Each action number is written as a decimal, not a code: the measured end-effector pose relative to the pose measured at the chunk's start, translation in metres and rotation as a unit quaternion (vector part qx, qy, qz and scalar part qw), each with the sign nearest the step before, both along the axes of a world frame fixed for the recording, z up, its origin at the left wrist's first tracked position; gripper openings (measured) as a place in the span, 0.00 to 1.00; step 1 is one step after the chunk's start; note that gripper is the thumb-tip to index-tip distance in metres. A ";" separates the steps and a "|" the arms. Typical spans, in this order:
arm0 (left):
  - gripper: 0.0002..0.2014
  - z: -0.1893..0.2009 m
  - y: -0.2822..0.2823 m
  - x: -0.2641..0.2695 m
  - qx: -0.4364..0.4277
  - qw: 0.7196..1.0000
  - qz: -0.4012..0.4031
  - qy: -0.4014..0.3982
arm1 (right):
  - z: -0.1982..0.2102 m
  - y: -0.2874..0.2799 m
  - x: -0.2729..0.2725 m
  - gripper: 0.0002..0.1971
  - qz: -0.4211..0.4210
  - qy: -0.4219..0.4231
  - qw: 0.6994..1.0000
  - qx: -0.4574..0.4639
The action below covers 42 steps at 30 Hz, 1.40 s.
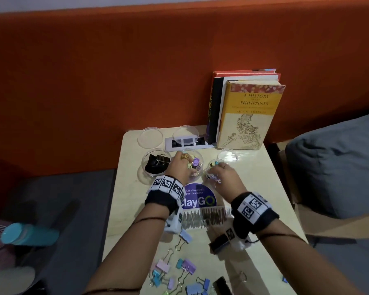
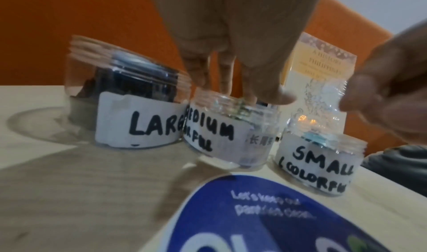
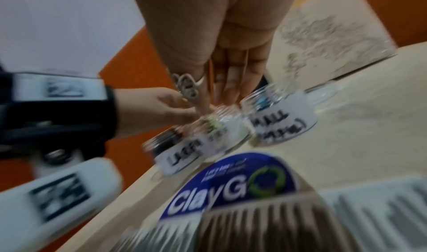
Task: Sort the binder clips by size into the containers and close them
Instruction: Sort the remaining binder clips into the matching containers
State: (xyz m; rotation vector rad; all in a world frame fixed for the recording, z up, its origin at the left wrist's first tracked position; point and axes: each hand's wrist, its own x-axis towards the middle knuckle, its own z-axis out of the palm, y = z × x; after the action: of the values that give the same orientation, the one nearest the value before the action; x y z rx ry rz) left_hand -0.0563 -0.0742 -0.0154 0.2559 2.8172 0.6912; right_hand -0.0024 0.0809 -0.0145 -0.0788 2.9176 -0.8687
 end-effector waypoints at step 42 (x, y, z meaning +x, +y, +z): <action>0.26 -0.035 -0.117 0.187 -0.060 0.968 -0.189 -0.153 | -0.017 -0.058 0.115 0.12 0.431 -0.146 0.883 0.111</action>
State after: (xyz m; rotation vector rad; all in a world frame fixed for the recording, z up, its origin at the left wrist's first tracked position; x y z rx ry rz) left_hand 0.1311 -0.1912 -0.0504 0.5909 2.4085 0.4303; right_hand 0.1126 0.0225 -0.0320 -1.0283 2.2712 -0.3391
